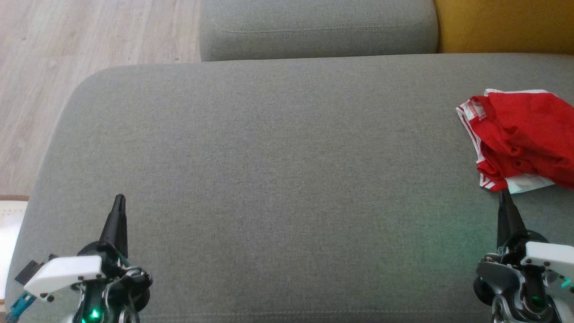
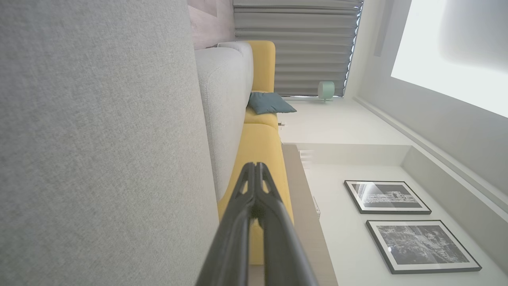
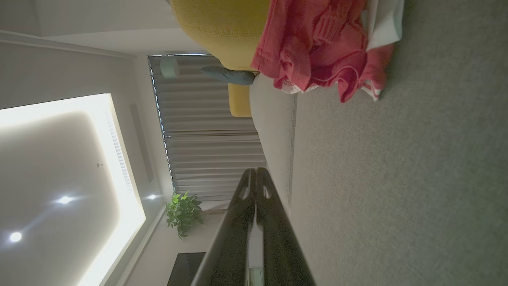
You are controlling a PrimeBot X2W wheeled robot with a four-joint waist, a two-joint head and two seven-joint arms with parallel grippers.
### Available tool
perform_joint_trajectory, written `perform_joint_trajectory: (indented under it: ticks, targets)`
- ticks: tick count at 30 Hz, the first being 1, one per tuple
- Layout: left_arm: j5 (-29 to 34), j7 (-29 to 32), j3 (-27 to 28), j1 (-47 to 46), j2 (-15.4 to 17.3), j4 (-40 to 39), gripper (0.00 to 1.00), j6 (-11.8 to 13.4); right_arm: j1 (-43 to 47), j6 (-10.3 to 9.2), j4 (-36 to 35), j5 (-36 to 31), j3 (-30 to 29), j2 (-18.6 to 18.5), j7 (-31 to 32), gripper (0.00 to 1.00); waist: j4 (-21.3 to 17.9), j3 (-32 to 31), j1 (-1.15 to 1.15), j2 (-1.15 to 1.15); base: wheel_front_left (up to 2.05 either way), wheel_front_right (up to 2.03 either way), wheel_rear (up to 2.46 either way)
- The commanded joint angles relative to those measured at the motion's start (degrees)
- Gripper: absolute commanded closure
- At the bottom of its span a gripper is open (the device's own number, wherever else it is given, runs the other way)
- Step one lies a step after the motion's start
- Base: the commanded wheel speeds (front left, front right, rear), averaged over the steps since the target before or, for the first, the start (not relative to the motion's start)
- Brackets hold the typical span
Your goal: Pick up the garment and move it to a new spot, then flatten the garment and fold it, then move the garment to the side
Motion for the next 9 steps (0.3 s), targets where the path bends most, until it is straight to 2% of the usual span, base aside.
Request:
perform_joint_trajectory:
  ticks: [1, 9]
  targets:
    - [0.02, 0.35, 1.99, -3.2, 0.92, -1.53, 1.0, -0.42, -3.02, 0.39, -1.74, 0.28, 1.05, -0.68, 0.4, 1.0, -0.01, 0.0, 0.0, 0.0, 0.0, 0.0, 0.0]
    - [0.16, 0.49, 2.16, -3.22, 0.8, -1.52, 1.0, -0.42, -3.03, 0.39, -1.73, 0.15, 0.9, -0.57, 0.53, 1.0, -0.01, 0.0, 0.0, 0.0, 0.0, 0.0, 0.0]
